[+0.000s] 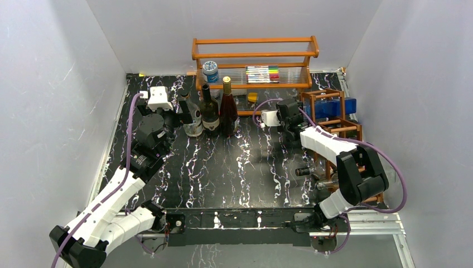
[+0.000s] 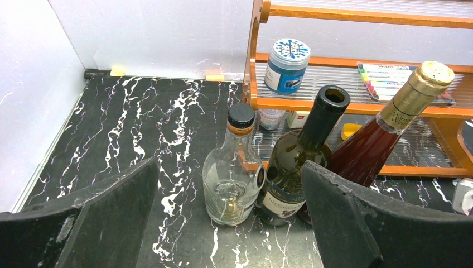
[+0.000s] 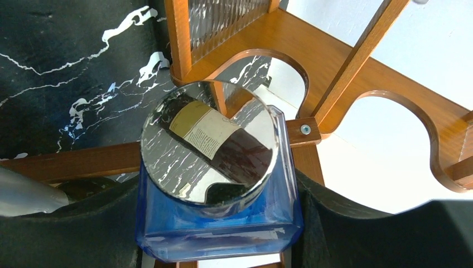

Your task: Take the wine bottle off the wine rack

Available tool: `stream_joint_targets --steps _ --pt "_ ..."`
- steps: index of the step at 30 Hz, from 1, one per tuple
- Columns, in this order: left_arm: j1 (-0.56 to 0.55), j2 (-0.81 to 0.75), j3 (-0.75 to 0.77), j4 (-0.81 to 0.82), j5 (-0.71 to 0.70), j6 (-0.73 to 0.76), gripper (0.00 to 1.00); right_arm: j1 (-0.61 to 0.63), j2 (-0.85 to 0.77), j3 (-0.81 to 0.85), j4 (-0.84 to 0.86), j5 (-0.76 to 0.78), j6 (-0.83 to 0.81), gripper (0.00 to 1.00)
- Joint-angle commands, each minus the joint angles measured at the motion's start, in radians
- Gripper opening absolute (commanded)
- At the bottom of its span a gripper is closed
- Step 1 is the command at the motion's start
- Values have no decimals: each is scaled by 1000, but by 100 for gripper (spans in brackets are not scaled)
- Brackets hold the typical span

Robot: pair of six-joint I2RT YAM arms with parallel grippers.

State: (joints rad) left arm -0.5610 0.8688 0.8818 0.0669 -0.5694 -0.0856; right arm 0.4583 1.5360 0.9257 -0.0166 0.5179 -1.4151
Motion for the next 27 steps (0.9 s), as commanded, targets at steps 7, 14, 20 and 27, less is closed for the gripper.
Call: stream_joint_targets --steps 7,14,20,27 --pt "-7 3 25 28 -15 4 98 94 -59 -20 -10 4 -15 23" --pt "-7 10 26 27 -11 1 98 136 -77 -17 -39 24 22 11" --pt "-8 2 23 28 -6 -5 98 172 -81 -19 -45 56 62 9" --pt "-7 39 36 14 -19 5 98 183 -77 -10 -36 52 106 2"
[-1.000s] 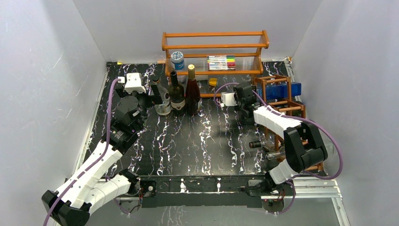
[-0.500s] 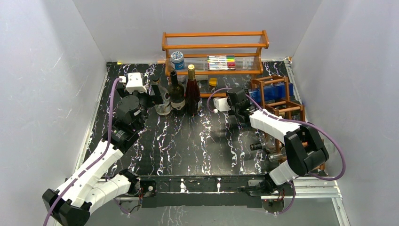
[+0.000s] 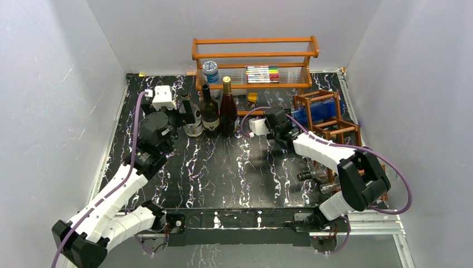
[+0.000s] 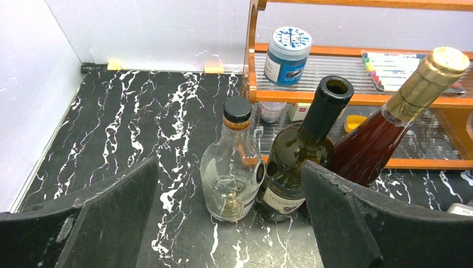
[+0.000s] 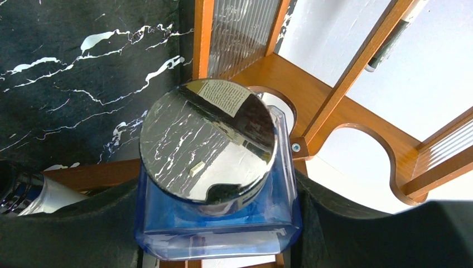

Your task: Take the wine bottle off the wine rack

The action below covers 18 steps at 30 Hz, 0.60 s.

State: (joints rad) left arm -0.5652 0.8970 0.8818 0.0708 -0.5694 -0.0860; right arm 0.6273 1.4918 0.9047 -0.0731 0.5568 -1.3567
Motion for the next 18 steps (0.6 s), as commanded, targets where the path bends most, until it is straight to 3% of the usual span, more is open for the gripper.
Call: stream_joint_targets --steps 1,18 --pt "-2 6 31 18 -20 8 98 17 -29 19 16 20 51 1" --pt "-3 -21 20 32 -33 15 98 138 1 112 -78 56 152 0"
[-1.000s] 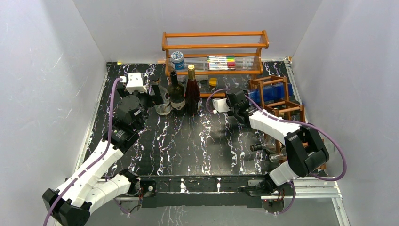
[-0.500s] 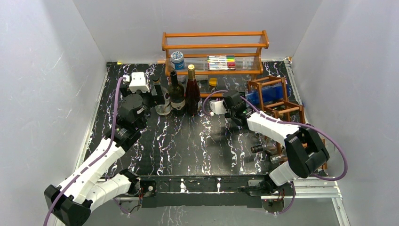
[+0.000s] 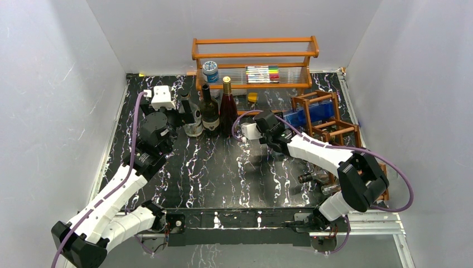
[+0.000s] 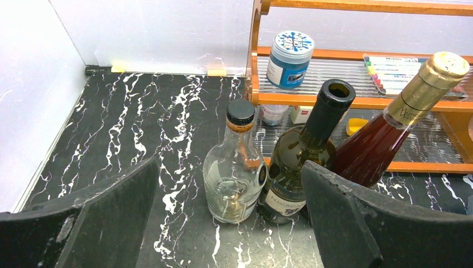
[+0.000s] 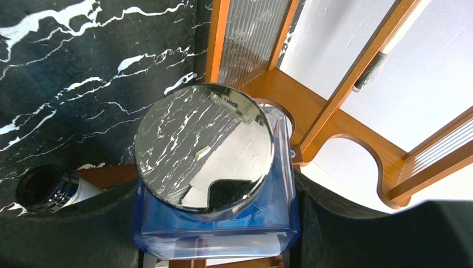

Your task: Take the wine bottle off the wine rack

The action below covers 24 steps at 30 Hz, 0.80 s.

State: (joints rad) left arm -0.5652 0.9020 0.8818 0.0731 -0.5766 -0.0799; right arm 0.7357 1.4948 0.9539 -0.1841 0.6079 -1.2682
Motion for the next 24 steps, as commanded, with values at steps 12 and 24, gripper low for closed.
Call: stream_joint_targets --steps 12,24 --pt "-2 -26 17 33 -32 11 98 127 -28 82 29 17 120 0" --pt "-3 -26 16 36 -33 14 98 192 -41 120 25 41 182 0"
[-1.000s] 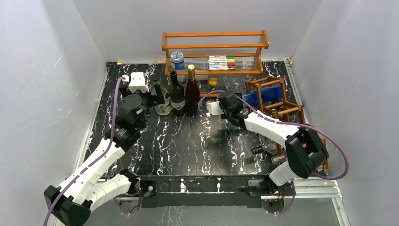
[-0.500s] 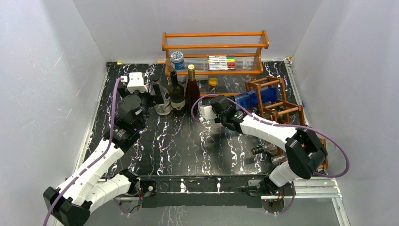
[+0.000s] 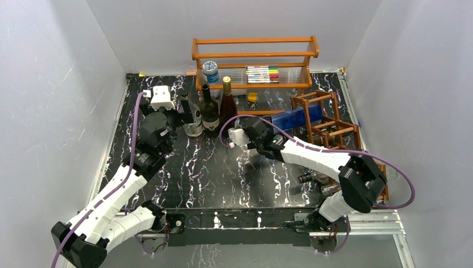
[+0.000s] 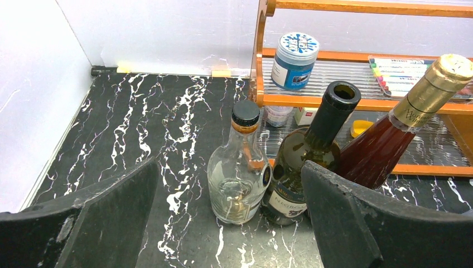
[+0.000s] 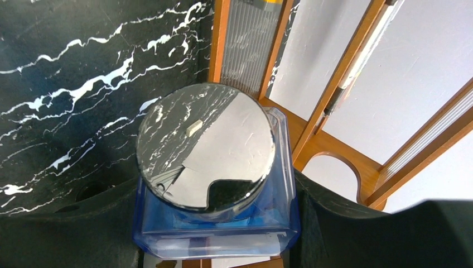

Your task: Take the wine bottle off the wine rack

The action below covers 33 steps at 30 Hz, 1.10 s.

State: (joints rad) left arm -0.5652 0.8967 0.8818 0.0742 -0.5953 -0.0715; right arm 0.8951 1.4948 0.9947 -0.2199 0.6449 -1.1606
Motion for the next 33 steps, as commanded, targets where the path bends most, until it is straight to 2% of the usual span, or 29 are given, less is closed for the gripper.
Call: stream_joint_targets --steps 1,12,16,27,33 --pt "-2 -21 17 34 -14 4 98 39 -45 80 60 3 80 0" --pt "-1 -15 18 33 -18 6 98 103 -85 114 39 16 116 0" --pt "-1 -14 17 35 -18 8 98 140 -111 151 -17 3 154 0" --pt "-2 -2 15 36 -24 10 98 206 -184 220 -116 -141 295 0" --pt "1 17 18 30 -35 11 98 206 -204 228 -63 -236 393 0"
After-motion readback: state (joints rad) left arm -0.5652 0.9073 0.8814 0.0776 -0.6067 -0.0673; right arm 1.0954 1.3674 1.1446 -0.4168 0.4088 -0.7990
